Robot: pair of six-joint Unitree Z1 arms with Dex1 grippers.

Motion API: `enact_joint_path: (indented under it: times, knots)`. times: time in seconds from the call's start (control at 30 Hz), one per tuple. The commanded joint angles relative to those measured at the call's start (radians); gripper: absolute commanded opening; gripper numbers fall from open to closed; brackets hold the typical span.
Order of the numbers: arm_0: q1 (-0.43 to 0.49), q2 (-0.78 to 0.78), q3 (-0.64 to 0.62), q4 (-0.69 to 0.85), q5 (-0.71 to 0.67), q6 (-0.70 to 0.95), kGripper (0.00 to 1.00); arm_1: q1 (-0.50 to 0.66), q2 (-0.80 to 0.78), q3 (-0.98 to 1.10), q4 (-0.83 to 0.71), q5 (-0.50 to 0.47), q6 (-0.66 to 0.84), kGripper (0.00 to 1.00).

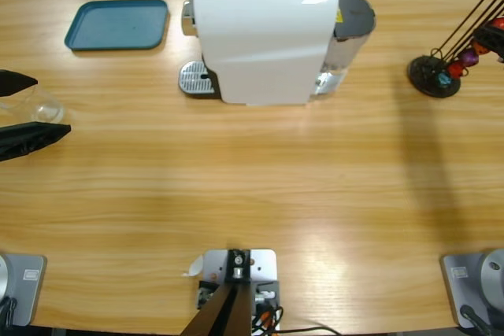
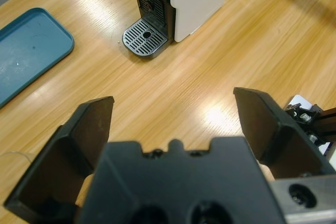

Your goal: Pour coffee

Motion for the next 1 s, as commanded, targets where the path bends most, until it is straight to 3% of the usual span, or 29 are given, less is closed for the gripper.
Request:
enact_joint_path:
  times: [0.03,0.1,0.2,0.27,0.4,0.47,0.9,1.0]
  knots:
    - [0.007,-0.018,0.041,0.011,0.013,0.009,0.991,-0.039,0.048,0.026,-0.025,0.017,-0.010,0.623]
    - [0.007,-0.017,0.042,0.011,0.013,0.009,0.991,-0.050,0.052,0.033,-0.040,0.028,-0.010,0.500]
    - [0.007,-0.016,0.042,0.010,0.013,0.009,0.991,-0.055,0.060,0.035,-0.056,0.034,-0.010,0.493]
    - [0.007,-0.017,0.042,0.010,0.013,0.007,0.991,-0.063,0.067,0.037,-0.069,0.047,-0.010,0.391]
    - [0.007,-0.020,0.047,0.010,0.013,0.003,0.991,-0.068,0.071,0.039,-0.076,0.064,-0.012,0.370]
    - [0.007,-0.022,0.048,0.010,0.013,0.000,0.991,-0.068,0.072,0.039,-0.078,0.066,-0.019,0.260]
    - [0.007,-0.031,0.054,0.010,0.013,-0.005,0.991,-0.071,0.078,0.042,-0.076,0.063,-0.019,0.254]
    - [0.007,-0.031,0.055,0.010,0.013,-0.006,0.991,-0.074,0.076,0.042,-0.078,0.060,-0.024,0.138]
